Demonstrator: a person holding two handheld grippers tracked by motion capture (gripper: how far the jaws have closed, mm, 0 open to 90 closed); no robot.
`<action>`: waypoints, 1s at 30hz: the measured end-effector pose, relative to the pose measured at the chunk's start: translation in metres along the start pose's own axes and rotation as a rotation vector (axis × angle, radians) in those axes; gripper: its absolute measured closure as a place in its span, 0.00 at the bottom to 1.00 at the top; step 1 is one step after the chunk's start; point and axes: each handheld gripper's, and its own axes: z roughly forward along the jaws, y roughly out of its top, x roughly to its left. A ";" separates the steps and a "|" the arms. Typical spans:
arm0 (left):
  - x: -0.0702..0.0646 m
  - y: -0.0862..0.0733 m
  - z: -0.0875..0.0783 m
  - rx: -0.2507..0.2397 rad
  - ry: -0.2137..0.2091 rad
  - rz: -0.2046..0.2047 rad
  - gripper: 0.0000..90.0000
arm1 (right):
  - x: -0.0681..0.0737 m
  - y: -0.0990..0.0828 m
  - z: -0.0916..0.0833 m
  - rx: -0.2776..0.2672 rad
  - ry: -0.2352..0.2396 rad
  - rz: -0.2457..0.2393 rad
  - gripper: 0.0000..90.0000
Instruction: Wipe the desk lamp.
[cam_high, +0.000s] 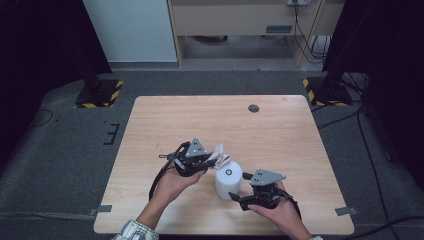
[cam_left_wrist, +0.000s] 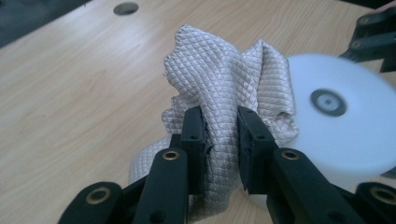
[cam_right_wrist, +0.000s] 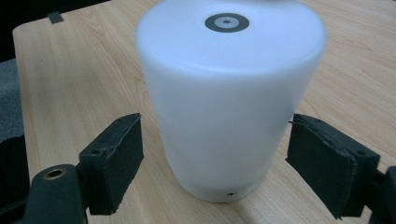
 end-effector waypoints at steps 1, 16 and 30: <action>0.000 -0.003 0.003 0.003 -0.008 -0.007 0.82 | 0.000 0.000 0.001 0.003 -0.001 0.000 0.21; 0.000 -0.034 0.027 0.048 -0.076 -0.001 0.83 | -0.002 -0.002 0.008 0.027 -0.006 -0.002 0.19; -0.001 -0.047 0.039 0.098 -0.086 -0.006 0.83 | -0.002 -0.002 0.009 0.036 -0.004 -0.004 0.19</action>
